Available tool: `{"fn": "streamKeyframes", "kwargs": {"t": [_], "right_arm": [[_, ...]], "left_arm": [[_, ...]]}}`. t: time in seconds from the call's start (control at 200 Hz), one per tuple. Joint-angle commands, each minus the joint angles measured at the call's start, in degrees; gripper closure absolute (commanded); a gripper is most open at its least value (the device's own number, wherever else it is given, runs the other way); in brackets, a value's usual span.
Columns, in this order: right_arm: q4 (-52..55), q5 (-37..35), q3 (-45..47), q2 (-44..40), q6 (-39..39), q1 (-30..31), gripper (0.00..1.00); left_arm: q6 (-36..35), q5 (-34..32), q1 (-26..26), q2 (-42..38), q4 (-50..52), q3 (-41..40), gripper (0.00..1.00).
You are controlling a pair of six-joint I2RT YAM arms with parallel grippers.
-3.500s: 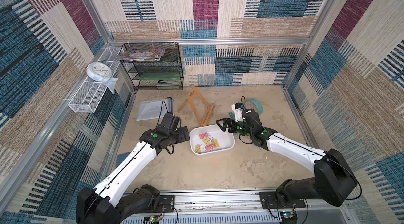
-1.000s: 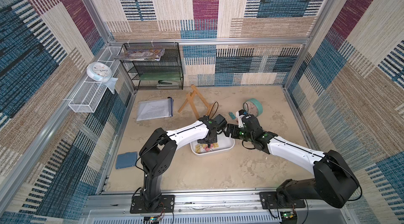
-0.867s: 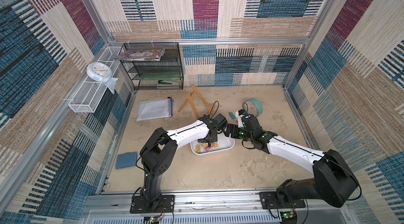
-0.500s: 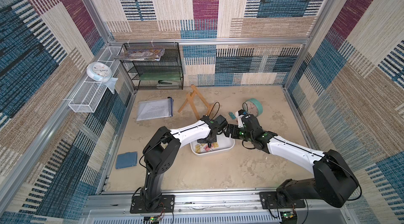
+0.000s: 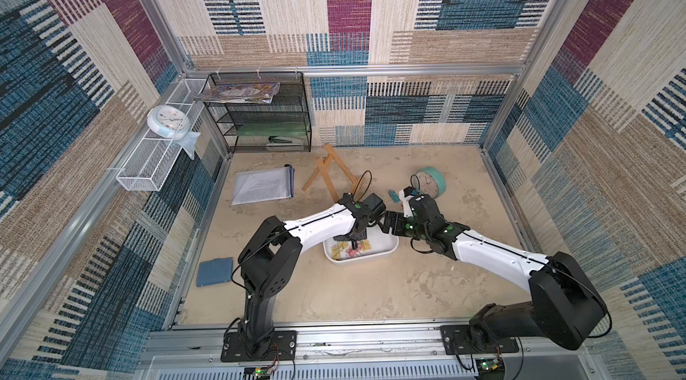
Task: Take out the binder clips from the storage box
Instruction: Pick up the binder clip from the storage box.
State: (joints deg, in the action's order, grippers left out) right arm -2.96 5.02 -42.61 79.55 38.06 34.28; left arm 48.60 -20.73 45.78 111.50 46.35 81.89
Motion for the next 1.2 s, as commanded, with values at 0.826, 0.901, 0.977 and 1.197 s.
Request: {"fn": "streamKeyframes", "kwargs": {"t": [0.826,0.901,0.977,1.197], "right_arm": [[-1.84,1.70,-1.54,1.96,-0.32,0.01,0.06],[-2.58,1.69,-1.65,2.10,-0.01,0.01,0.07],[-3.39,1.75,-1.69,2.14,0.42,0.04,0.07],[-4.54,1.27,-1.99,2.05,0.67,-0.01,0.07]], "left_arm": [[-3.73,2.24,0.01,-11.13,0.65,-4.63,1.00],[-3.74,0.92,-0.03,-13.66,0.37,-5.61,1.00],[-5.43,0.48,-0.04,-16.48,-1.54,-7.07,1.00],[-9.25,-2.20,-0.08,-24.43,-5.93,-11.70,1.00]]}}
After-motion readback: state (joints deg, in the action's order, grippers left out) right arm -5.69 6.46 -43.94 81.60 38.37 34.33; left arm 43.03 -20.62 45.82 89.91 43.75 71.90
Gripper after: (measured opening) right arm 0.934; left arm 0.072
